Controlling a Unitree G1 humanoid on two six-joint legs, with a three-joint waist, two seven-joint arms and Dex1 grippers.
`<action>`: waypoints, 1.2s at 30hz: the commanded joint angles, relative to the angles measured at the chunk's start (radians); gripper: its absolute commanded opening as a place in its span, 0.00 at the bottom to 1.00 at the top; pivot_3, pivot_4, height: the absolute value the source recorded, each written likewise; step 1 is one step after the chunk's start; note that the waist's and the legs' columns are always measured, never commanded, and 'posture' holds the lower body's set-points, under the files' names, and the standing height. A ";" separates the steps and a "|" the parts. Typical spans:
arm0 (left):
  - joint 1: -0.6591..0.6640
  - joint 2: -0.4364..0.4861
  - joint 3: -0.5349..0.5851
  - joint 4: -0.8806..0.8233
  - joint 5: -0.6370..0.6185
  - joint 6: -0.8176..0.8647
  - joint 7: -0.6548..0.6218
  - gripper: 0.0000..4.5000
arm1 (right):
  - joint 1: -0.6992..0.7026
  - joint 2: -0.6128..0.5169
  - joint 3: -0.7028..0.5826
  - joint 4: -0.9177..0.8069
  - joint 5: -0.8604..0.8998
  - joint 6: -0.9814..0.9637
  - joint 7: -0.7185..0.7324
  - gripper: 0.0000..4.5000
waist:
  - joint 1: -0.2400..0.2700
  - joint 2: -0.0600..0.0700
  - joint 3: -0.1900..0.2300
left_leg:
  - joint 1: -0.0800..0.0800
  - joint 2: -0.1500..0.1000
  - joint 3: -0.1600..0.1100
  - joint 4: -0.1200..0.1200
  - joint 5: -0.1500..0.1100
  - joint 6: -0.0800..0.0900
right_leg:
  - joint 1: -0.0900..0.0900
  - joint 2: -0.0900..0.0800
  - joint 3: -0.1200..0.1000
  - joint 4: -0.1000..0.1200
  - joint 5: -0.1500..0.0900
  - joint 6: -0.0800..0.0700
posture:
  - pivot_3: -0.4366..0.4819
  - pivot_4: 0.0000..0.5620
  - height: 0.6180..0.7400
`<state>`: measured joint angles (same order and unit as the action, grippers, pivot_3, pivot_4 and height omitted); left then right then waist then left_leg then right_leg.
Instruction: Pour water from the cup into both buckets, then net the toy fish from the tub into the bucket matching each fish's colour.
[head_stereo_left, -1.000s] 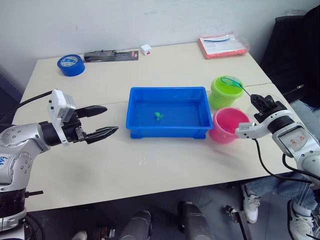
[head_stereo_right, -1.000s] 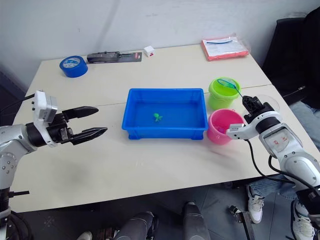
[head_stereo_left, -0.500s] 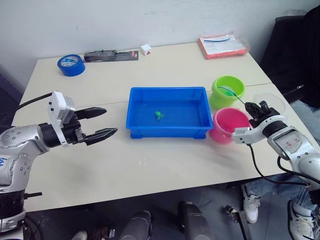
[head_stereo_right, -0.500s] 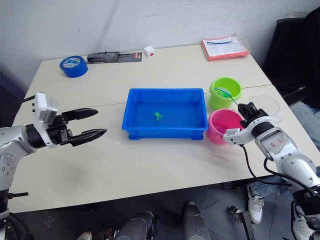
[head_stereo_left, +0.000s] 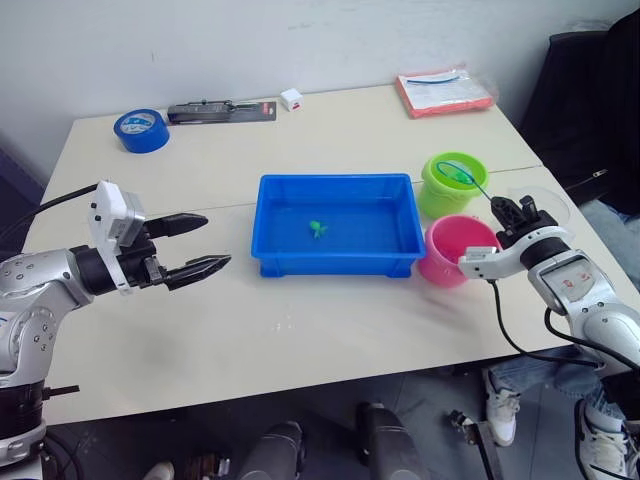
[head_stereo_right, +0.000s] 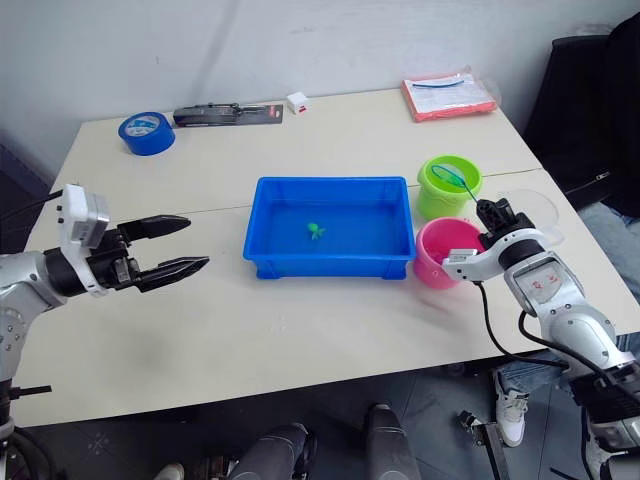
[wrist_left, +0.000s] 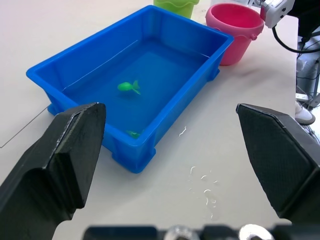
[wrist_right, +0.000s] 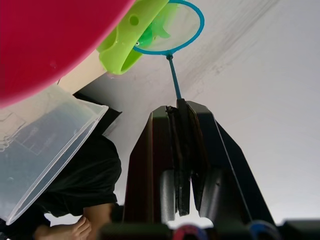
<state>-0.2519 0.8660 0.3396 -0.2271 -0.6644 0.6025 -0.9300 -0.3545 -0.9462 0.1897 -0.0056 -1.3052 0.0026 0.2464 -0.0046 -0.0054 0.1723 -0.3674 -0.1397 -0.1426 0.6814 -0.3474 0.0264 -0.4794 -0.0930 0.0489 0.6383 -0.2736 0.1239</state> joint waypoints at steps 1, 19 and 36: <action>0.009 0.017 0.038 -0.037 -0.015 0.002 0.001 1.00 | -0.035 0.013 0.003 0.024 -0.012 0.024 -0.021 0.17 | 0.000 0.000 0.000 | 0.000 0.000 0.000 0.000 0.000 0.000 | 0.000 0.000 0.000 0.000 0.000 0.000 | 0.48 0.27 1.00; 0.038 0.024 0.078 -0.069 -0.021 0.027 0.013 1.00 | -0.098 0.017 0.038 0.073 0.008 0.035 -0.027 0.17 | -0.002 -0.001 0.000 | 0.000 0.000 0.000 0.000 0.000 0.000 | 0.000 0.000 0.000 0.000 0.000 0.000 | 0.48 0.27 1.00; 0.017 0.020 0.055 -0.053 -0.017 0.022 0.006 1.00 | -0.079 -0.017 0.008 -0.007 0.006 0.064 -0.017 0.17 | 0.000 -0.001 0.000 | 0.000 0.000 0.000 0.000 0.000 0.000 | 0.000 0.000 0.001 0.000 0.000 0.000 | 0.48 0.27 1.00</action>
<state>-0.2241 0.8754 0.3810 -0.2660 -0.6684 0.6330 -0.9190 -0.4342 -0.9364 0.2338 0.0323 -1.2962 0.0545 0.2318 -0.0049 -0.0061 0.1719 -0.3674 -0.1397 -0.1422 0.6816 -0.3475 0.0264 -0.4795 -0.0929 0.0495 0.6386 -0.2736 0.1239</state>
